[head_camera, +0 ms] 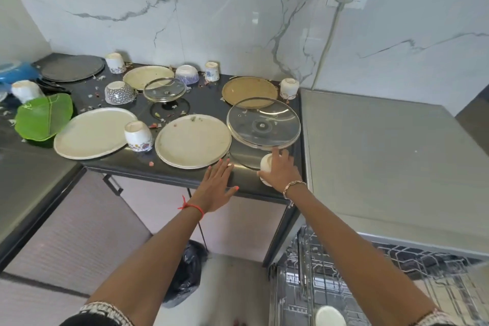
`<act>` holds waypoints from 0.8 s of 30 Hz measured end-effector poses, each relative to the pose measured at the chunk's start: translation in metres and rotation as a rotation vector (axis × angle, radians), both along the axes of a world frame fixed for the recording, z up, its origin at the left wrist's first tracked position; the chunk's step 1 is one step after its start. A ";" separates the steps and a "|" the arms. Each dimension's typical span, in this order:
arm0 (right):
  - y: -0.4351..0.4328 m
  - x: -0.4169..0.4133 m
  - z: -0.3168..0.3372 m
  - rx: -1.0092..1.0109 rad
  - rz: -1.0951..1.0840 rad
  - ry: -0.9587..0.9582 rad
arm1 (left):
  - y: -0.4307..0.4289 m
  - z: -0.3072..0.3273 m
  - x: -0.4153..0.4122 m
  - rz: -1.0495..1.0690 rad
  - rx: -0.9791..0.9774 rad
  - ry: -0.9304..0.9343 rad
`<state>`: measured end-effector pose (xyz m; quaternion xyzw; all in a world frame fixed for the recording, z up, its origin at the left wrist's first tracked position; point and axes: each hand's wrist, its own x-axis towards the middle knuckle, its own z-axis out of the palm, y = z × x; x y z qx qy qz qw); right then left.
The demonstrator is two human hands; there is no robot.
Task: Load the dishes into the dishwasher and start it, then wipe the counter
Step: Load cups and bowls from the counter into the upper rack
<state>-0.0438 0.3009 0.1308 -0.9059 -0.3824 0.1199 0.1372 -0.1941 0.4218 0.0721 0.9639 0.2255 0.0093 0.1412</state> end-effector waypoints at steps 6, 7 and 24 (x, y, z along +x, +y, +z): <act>0.009 0.005 -0.002 -0.050 -0.007 0.049 | 0.003 -0.022 -0.001 -0.026 0.042 -0.006; 0.009 0.006 -0.002 -0.061 -0.004 0.053 | 0.003 -0.024 -0.002 -0.020 0.046 -0.013; -0.018 -0.009 0.018 -0.125 0.078 0.132 | -0.019 -0.016 -0.035 -0.024 0.036 -0.040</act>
